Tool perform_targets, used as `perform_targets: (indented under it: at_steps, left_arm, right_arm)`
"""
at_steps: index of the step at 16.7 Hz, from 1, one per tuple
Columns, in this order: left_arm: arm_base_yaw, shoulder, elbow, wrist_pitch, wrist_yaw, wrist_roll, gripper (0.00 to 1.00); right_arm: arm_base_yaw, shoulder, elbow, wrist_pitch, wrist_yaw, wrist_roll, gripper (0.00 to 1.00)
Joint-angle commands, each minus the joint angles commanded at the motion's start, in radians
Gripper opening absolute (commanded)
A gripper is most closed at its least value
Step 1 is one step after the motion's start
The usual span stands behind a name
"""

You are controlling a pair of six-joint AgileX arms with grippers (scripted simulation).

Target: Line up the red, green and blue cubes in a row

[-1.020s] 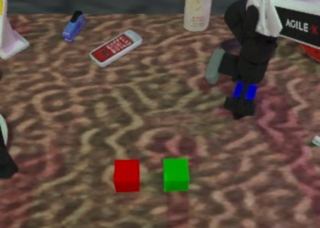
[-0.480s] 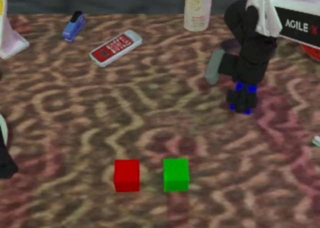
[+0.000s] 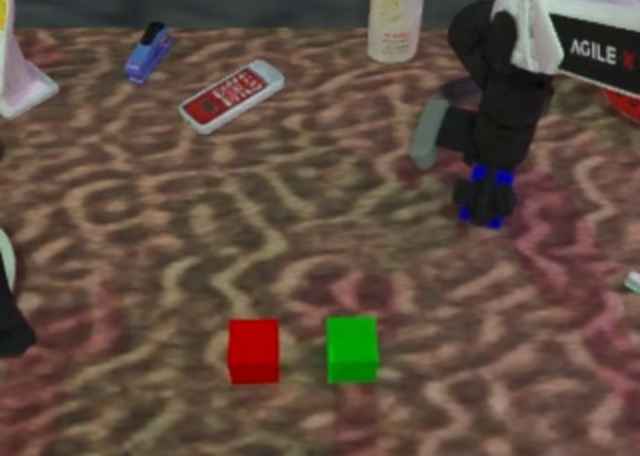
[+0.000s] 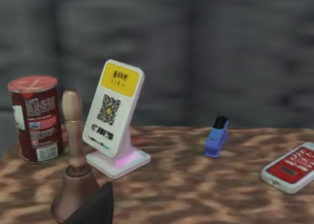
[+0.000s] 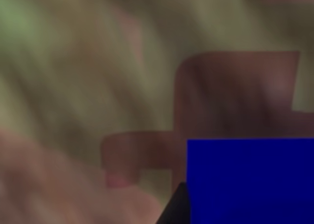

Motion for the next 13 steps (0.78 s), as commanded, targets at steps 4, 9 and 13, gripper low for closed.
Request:
perform_targets:
  at_steps: [4,9,13]
  left_arm:
    - [0.000,0.000,0.000,0.000,0.000,0.000,1.00]
    - [0.000,0.000,0.000,0.000,0.000,0.000,1.00]
    - [0.000,0.000,0.000,0.000,0.000,0.000,1.00]
  right_arm:
    - [-0.003,-0.008,-0.002,-0.005,0.000,0.003,0.00]
    - [0.001,-0.031,0.085,-0.117,-0.001,0.002,0.00]
    - [0.006,-0.062,0.172,-0.234,-0.001,0.001,0.00]
